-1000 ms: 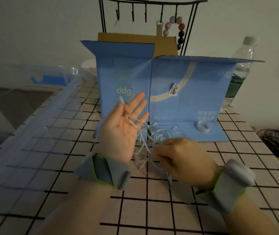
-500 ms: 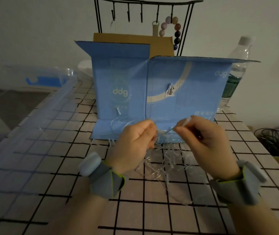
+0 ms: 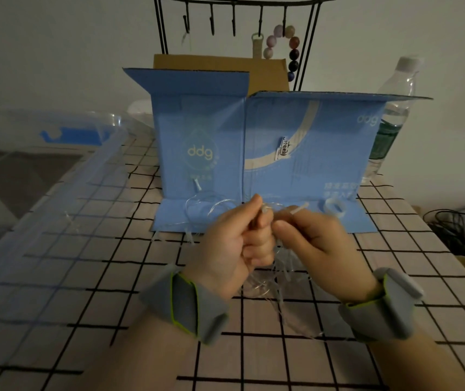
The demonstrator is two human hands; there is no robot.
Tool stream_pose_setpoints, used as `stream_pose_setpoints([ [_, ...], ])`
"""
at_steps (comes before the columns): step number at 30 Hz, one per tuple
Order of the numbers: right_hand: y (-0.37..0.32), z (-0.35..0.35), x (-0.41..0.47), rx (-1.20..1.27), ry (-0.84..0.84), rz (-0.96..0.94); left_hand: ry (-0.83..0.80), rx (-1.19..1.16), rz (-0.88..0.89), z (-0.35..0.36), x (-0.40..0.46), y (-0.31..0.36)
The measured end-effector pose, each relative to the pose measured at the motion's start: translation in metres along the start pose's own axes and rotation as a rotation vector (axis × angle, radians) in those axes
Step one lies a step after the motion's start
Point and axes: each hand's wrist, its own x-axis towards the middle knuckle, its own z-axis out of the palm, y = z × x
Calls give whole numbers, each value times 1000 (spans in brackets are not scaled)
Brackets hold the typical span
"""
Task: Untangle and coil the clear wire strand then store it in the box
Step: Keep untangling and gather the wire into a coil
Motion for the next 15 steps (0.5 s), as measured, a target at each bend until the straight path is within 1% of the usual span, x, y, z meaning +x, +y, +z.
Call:
stream_pose_setpoints([
  [4, 2, -1, 1, -4, 40, 45, -44, -117, -94, 0, -1, -1],
  [6, 1, 1, 2, 29, 31, 88, -71, -171, -100, 1, -1, 0],
  [8, 0, 1, 1, 21, 31, 94, -77, -226, -45, 1, -2, 2],
  [11, 0, -11, 2, -59, 99, 68, -121, -359, 89, -4, -5, 8],
  [13, 1, -22, 3, -77, 142, 57, -158, -410, 122, -9, -5, 15],
  [15, 4, -25, 3, -133, 150, 42, -194, -430, 121, -12, -6, 19],
])
